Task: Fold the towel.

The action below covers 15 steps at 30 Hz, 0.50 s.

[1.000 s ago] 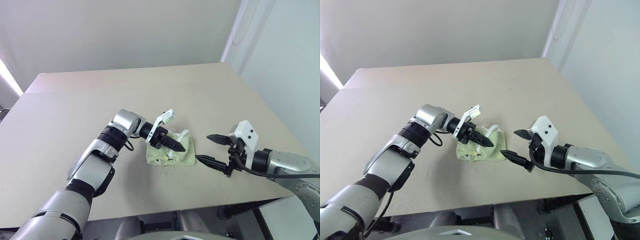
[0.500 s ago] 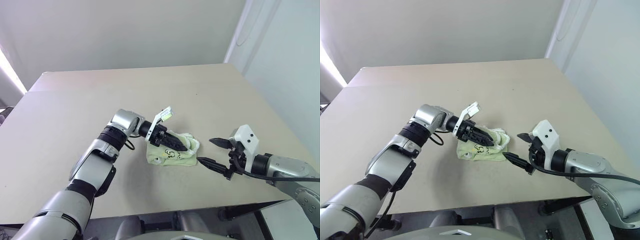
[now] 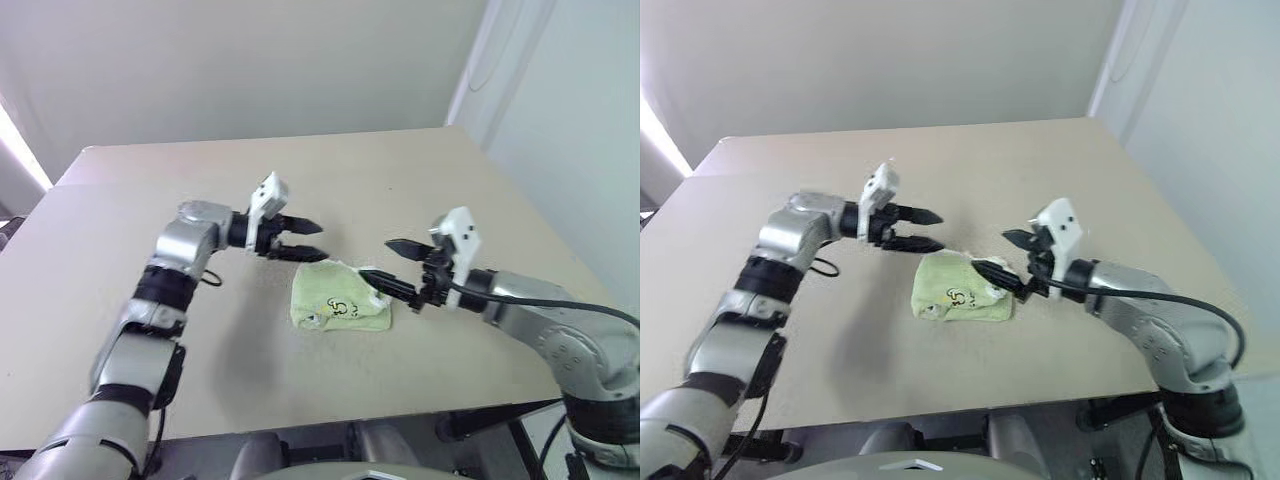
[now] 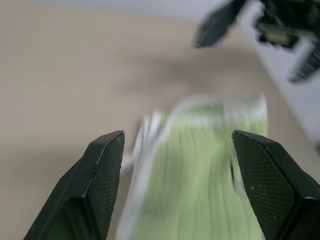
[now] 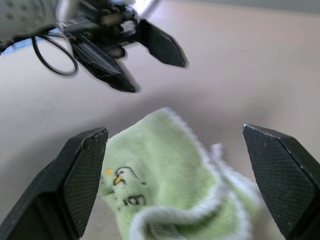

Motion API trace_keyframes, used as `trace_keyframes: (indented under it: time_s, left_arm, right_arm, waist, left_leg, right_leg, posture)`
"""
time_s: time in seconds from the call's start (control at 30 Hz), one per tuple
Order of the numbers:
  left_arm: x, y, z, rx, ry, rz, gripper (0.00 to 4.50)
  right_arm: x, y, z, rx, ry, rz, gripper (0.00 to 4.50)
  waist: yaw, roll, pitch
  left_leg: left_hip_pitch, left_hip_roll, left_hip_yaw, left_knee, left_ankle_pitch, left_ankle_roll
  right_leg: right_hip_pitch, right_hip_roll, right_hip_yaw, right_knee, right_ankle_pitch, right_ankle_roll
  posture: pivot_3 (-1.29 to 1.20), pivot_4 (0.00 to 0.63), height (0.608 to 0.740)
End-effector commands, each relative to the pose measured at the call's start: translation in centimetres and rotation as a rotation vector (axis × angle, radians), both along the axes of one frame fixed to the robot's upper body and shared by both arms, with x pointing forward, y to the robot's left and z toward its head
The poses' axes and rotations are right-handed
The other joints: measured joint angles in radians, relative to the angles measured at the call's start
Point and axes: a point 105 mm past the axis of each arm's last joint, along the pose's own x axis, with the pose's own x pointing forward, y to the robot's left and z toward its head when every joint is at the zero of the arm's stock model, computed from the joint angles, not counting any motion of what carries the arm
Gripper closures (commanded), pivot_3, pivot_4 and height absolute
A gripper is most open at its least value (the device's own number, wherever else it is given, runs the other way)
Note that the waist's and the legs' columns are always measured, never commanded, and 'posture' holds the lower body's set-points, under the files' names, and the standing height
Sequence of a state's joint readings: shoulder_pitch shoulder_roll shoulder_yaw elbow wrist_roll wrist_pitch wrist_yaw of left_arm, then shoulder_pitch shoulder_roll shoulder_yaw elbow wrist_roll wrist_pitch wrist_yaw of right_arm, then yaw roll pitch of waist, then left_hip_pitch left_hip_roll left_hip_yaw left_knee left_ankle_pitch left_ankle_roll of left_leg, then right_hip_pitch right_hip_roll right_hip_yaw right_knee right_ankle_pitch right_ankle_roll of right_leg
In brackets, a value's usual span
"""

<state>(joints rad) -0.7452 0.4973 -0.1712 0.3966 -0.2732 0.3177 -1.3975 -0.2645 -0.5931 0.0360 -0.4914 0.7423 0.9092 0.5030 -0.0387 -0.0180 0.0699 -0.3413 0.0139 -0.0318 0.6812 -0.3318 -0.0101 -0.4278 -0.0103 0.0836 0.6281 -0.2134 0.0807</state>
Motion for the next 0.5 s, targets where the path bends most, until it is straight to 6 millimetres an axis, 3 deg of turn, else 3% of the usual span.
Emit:
trace_keyframes:
  time_s: [0.03,0.2,0.4,0.5]
  left_arm:
    - [-1.0,-1.0,1.5,-0.036,-0.092,-0.028,0.88]
    - [-1.6,-2.2,-0.8,-0.06,-0.056,0.014,0.88]
    - [-1.9,-3.1,-7.4,0.109,-0.062,0.018,0.88]
    - [-2.1,-3.1,-9.6,0.175,-0.077,-0.005,0.88]
  right_arm:
    - [0.6,1.3,-0.1,0.014,-0.019,0.029,0.0]
    - [1.8,1.9,-2.8,-0.008,0.036,0.007,0.0]
    - [1.6,1.2,-6.4,-0.098,0.093,-0.017,0.0]
    - [1.2,1.2,-7.5,-0.117,0.103,-0.017,0.0]
  waist:
    - [0.013,0.0,0.0]
    - [0.023,0.0,0.0]
    - [0.018,0.0,-0.001]
    - [0.019,0.0,-0.001]
  left_leg:
    - [-0.001,0.0,0.0,0.002,0.0,0.0]
    - [0.0,-0.001,0.001,0.003,0.0,0.0]
    - [0.002,-0.001,0.0,0.002,0.0,0.0]
    - [0.002,-0.001,0.0,0.002,0.0,0.0]
  right_leg:
    - [0.0,0.0,0.0,0.0,0.0,0.0]
    - [0.002,-0.001,0.001,-0.001,0.0,0.001]
    - [0.002,0.001,0.001,0.001,0.0,0.0]
    - [0.002,0.001,0.001,0.002,0.0,0.0]
  posture:
    - [0.0,0.0,0.712]
    - [0.0,0.0,0.712]
    - [0.0,0.0,0.712]
    - [0.0,0.0,0.712]
